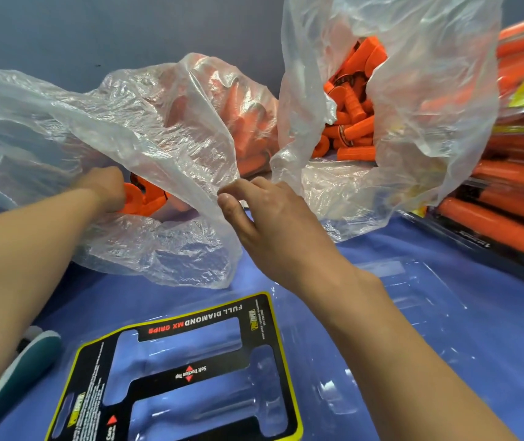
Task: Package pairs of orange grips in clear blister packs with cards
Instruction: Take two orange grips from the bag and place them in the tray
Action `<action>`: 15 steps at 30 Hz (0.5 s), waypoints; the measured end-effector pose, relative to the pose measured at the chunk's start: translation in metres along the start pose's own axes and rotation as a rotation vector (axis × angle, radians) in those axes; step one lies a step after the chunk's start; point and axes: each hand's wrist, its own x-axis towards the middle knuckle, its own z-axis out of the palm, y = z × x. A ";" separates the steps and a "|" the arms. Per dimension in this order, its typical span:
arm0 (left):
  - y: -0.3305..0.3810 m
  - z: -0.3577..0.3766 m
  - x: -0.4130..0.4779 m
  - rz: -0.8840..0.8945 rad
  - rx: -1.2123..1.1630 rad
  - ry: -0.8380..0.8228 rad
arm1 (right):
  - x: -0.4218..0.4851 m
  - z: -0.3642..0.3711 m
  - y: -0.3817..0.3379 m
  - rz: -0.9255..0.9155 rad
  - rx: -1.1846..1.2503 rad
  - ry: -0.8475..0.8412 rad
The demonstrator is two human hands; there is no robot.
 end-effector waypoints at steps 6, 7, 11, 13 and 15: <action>0.013 -0.045 -0.029 -0.054 -0.413 0.034 | -0.004 0.002 -0.007 -0.031 -0.025 0.010; 0.013 -0.058 -0.036 -0.060 -0.514 0.048 | -0.005 0.002 -0.009 -0.035 -0.025 0.016; 0.003 -0.107 -0.080 0.016 -0.830 0.208 | -0.009 -0.003 -0.017 -0.045 0.022 0.073; -0.006 -0.120 -0.118 0.051 -1.042 0.285 | -0.012 -0.005 -0.024 -0.060 0.060 0.103; -0.013 -0.124 -0.162 0.102 -1.268 0.353 | -0.017 -0.005 -0.033 -0.080 0.152 0.118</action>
